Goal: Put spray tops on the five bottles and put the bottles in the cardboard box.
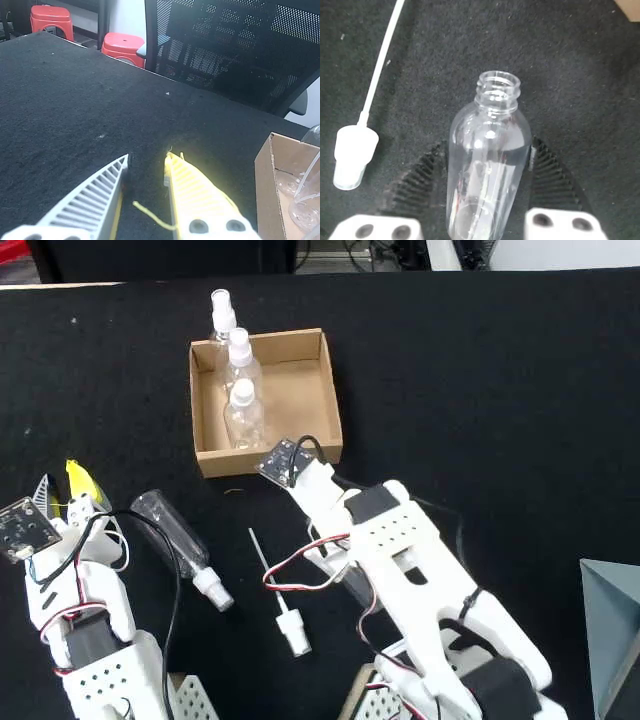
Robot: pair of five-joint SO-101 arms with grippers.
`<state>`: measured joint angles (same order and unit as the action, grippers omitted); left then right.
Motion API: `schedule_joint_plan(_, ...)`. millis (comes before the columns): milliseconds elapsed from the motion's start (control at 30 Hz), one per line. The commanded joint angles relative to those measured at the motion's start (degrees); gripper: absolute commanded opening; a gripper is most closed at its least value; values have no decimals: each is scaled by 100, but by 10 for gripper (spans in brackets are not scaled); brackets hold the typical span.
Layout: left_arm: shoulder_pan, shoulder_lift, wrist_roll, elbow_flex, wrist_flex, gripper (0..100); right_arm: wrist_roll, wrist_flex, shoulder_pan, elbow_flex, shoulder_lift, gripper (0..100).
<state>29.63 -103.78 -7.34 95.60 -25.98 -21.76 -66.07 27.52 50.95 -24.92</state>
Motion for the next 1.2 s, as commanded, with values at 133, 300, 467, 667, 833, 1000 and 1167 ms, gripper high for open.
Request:
schedule_joint_plan(133, -84, -26, -35, 57, 132, 105, 255, -220, -141, -1042, 1367, 178)
schedule_joint_plan(300, -84, -26, -35, 57, 141, 105, 273, -281, -158, -1270, 1807, 178)
schedule_joint_plan(467, -84, -26, -35, 57, 141, 105, 290, -299, -158, -1270, 1921, 177)
schedule_joint_plan(667, -84, -26, -35, 57, 141, 105, 255, -299, -158, -1244, 1947, 177)
schedule_joint_plan(833, -84, -26, -35, 57, 141, 105, 255, -308, -167, -1226, 1947, 168)
schedule_joint_plan(1000, -84, -26, -35, 57, 141, 105, 290, -325, -176, -1253, 1815, 57)
schedule_joint_plan(1167, -84, -26, -35, 57, 141, 105, 290, -642, -176, -1218, 1253, 50)
